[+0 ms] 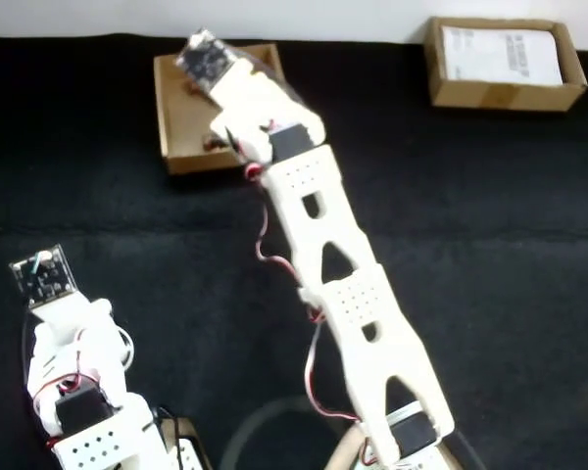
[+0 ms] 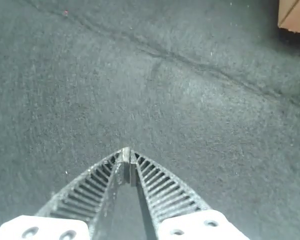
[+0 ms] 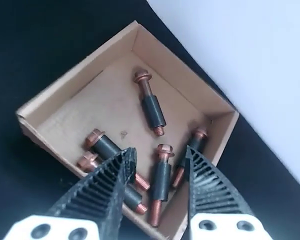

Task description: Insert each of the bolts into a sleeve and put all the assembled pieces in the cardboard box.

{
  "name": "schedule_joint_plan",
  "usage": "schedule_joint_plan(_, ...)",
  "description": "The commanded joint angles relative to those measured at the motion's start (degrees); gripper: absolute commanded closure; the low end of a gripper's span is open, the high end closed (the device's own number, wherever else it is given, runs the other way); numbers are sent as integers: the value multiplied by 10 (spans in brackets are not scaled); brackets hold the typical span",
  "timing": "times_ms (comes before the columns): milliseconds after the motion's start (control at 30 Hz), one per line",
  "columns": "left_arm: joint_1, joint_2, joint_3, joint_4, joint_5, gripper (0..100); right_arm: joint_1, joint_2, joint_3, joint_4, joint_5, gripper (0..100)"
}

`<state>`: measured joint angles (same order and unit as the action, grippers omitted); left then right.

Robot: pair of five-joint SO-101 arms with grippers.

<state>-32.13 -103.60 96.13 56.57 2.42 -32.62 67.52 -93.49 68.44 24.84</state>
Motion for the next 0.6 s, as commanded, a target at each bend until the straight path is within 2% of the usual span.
schedule_joint_plan(0,34,0,9,3,-2,974,0,-33,-85,75,-62,861)
schedule_joint_plan(100,73,1,9,8,-3,974,5,-73,-83,152,-96,861)
schedule_joint_plan(233,138,1,9,62,-3,973,7,-137,-83,240,-149,861)
schedule_joint_plan(367,170,0,9,84,-3,973,14,-201,-83,322,-193,861)
schedule_joint_plan(567,172,0,9,84,-3,973,44,-305,-80,327,-265,861)
